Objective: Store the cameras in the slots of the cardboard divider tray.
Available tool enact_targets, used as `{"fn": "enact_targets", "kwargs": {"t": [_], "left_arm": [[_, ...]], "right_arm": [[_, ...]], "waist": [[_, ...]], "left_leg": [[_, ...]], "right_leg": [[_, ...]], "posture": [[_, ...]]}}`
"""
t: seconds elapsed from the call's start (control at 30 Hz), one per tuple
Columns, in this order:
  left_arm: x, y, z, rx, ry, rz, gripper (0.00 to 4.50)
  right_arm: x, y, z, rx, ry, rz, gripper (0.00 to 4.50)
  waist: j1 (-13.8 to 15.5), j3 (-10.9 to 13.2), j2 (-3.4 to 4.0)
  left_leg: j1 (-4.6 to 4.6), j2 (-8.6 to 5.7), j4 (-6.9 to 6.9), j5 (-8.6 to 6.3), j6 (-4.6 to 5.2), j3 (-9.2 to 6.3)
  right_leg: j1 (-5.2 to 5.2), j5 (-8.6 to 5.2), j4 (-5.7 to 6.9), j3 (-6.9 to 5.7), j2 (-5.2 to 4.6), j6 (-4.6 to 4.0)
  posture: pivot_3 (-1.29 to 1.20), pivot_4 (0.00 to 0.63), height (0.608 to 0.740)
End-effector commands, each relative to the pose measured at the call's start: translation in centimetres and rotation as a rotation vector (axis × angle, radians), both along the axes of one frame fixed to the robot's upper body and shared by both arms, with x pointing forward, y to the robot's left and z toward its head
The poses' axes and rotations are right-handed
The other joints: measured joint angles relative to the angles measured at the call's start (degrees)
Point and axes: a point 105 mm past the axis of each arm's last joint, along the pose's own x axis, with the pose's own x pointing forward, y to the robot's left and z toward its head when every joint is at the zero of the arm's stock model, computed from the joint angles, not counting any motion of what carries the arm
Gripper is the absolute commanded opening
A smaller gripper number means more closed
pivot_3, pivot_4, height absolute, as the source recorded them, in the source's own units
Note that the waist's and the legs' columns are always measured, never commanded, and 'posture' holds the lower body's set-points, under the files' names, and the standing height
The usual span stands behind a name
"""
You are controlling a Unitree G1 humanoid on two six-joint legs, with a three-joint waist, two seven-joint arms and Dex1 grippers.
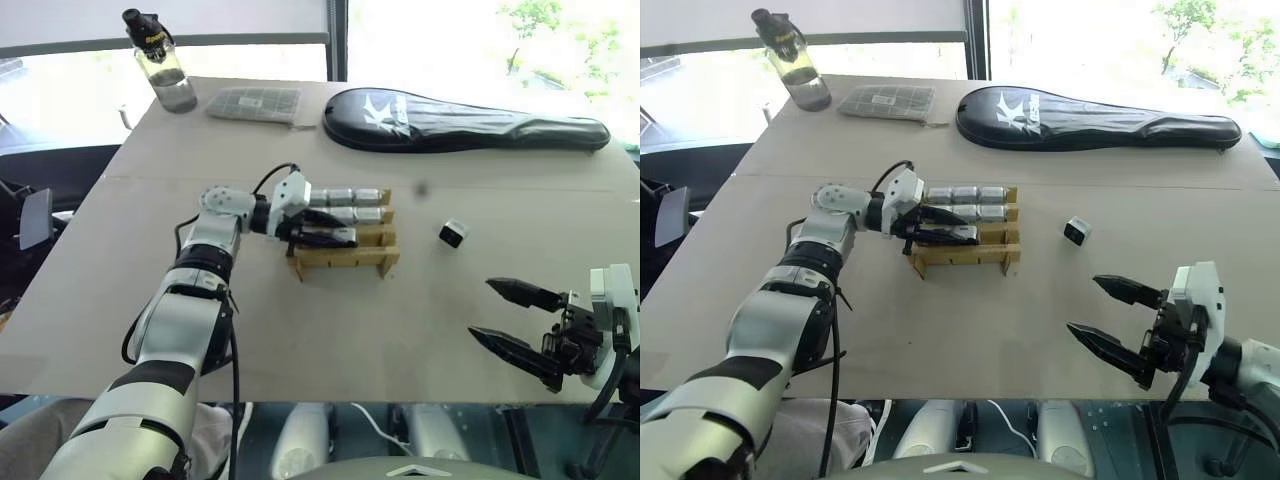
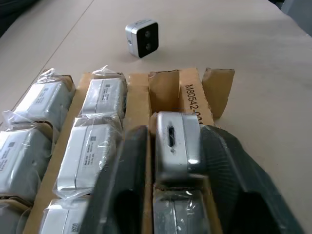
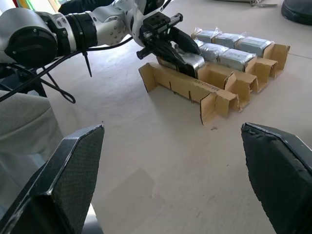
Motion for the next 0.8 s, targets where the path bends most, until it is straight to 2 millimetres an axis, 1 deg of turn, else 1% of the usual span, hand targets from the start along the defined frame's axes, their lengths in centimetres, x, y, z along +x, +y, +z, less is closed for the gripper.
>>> {"fn": "enact_targets", "kwargs": {"t": [0.03,0.07,0.1,0.17,0.27,0.4,0.47,0.53,0.57,0.63,0.67,0.8], "left_arm": [[0.3,0.2,1.4,-0.016,-0.039,0.002,3.52],[0.4,0.3,1.5,-0.018,-0.052,0.013,3.93],[0.6,0.4,1.7,-0.022,-0.08,0.028,4.47],[0.6,0.6,2.0,-0.034,-0.083,0.034,4.47],[0.4,0.8,3.1,-0.071,-0.093,0.026,4.47],[-0.4,1.6,5.9,-0.166,-0.111,0.033,4.47],[-2.2,2.6,7.2,-0.208,-0.085,0.02,4.47],[-3.9,3.2,7.7,-0.21,-0.053,0.018,4.47],[-4.9,3.8,7.3,-0.183,-0.033,0.034,4.47],[-6.9,5.0,6.6,-0.118,0.0,0.068,4.47],[-7.6,5.5,6.4,-0.1,0.006,0.088,4.47],[-9.8,6.7,6.9,-0.126,0.016,0.172,4.47]], "right_arm": [[-0.1,0.1,0.8,-0.014,-0.054,0.002,4.5],[-0.1,0.1,0.8,-0.017,-0.052,0.003,4.5],[-0.1,0.0,0.7,-0.017,-0.05,0.004,4.5],[0.0,0.0,0.8,-0.013,-0.05,0.006,4.5],[0.3,-0.1,0.8,-0.021,-0.058,0.0,4.5],[2.2,-0.5,0.3,-0.079,-0.092,-0.096,4.5],[3.9,-0.7,-0.3,-0.137,-0.117,-0.161,4.5],[5.3,-1.0,-1.4,-0.213,-0.12,-0.198,4.5],[6.2,-1.4,-2.2,-0.262,-0.104,-0.206,4.5],[8.3,-2.0,-3.1,-0.319,-0.097,-0.214,4.5],[9.3,-2.2,-3.3,-0.334,-0.088,-0.223,4.5],[13.2,-2.7,-2.7,-0.335,-0.094,-0.242,4.5]], "waist": [[0.01,0.0,0.0],[0.01,0.0,0.0],[0.01,0.0,0.0],[0.01,0.0,0.0],[-0.02,0.0,0.0],[-0.13,-0.01,0.0],[-0.57,-0.01,0.0],[-1.05,-0.02,0.02],[-1.6,-0.02,0.01],[-1.43,-0.03,0.02],[-1.91,-0.03,-0.03],[-1.15,0.0,-0.01]], "left_leg": [[0.0,0.0,0.0,0.0,0.0,0.0],[0.0,0.0,0.0,0.0,0.0,0.0],[0.0,0.0,0.0,0.0,0.0,0.0],[-0.01,0.0,0.0,0.0,0.0,0.0],[0.0,0.0,0.0,0.0,0.0,0.0],[0.01,0.1,0.0,0.0,0.0,0.02],[0.05,0.16,0.0,0.01,-0.02,0.06],[0.06,0.19,-0.03,0.05,-0.1,0.07],[0.07,0.19,-0.03,0.07,-0.13,0.06],[0.09,0.2,-0.04,0.13,-0.23,0.08],[0.09,0.17,-0.04,0.12,-0.23,0.06],[0.34,0.24,-0.09,0.03,-0.07,0.36]], "right_leg": [[0.0,0.0,0.0,0.0,0.0,0.0],[0.0,0.0,0.0,0.0,0.0,0.0],[0.0,0.0,0.0,0.0,0.0,0.0],[0.0,0.0,0.0,0.0,-0.01,0.0],[0.0,0.0,0.0,0.0,-0.01,0.0],[0.0,0.0,0.01,0.04,-0.01,0.0],[-0.01,0.0,0.02,0.09,0.02,0.0],[-0.02,0.0,0.05,0.21,-0.01,0.0],[-0.02,0.0,0.05,0.25,-0.01,0.0],[-0.02,0.0,0.05,0.32,0.0,0.0],[-0.01,-0.01,0.05,0.27,-0.02,0.0],[0.01,-0.01,0.08,0.49,0.02,-0.02]], "posture": [[0.0,0.15,0.74],[0.0,0.15,0.74],[0.0,0.15,0.74],[0.0,0.15,0.74],[0.0,0.15,0.74],[0.0,0.15,0.74],[0.0,0.15,0.74],[0.0,0.15,0.74],[0.0,0.15,0.74],[0.0,0.15,0.74],[0.0,0.15,0.74],[0.0,0.15,0.74]]}}
